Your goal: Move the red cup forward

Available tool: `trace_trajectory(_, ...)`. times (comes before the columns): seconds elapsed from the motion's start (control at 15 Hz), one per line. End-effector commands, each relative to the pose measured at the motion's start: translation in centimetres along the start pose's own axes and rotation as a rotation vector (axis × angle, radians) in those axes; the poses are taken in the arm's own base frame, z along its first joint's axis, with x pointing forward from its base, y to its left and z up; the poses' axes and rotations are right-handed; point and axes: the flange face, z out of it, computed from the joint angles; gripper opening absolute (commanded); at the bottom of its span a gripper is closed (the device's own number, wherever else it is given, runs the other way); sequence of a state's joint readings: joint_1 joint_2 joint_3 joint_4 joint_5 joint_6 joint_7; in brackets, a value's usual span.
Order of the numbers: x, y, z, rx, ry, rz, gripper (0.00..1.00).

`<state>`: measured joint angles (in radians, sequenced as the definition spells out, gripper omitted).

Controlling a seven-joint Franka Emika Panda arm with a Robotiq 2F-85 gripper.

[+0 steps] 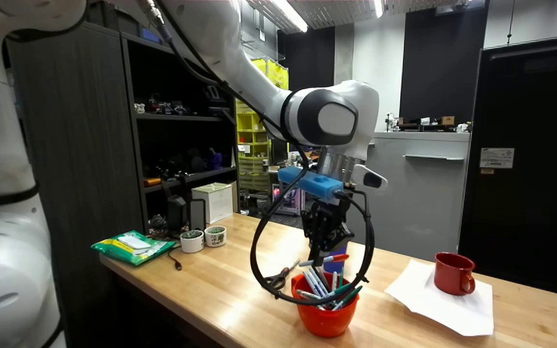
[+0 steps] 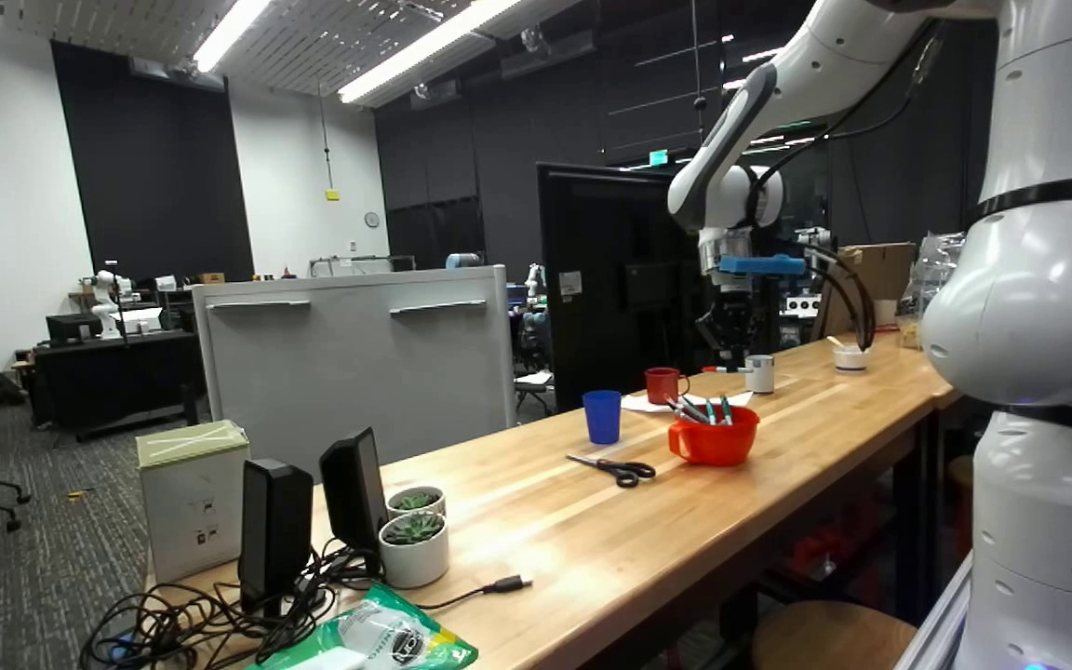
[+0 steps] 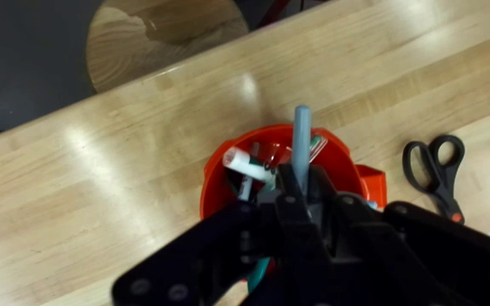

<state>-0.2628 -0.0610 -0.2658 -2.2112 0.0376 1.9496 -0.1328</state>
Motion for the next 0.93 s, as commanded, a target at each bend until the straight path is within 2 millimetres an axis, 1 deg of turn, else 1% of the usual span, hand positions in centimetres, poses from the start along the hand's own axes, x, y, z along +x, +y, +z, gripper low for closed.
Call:
trace_trajectory(0.0, -1.9, -1.2, 0.2, 0.041, -0.097, -0.046, 0.03)
trace_trajectory(0.4, -1.9, -1.7, 1.7, 0.095, -0.213, -0.042, 0.03)
trace_trajectory(0.6, -1.6, -1.0, 2.4, 0.119, -0.238, -0.035, 0.03)
trace_trajectory(0.87, -0.1, -0.1, 3.9, 0.164, -0.259, -0.002, 0.03)
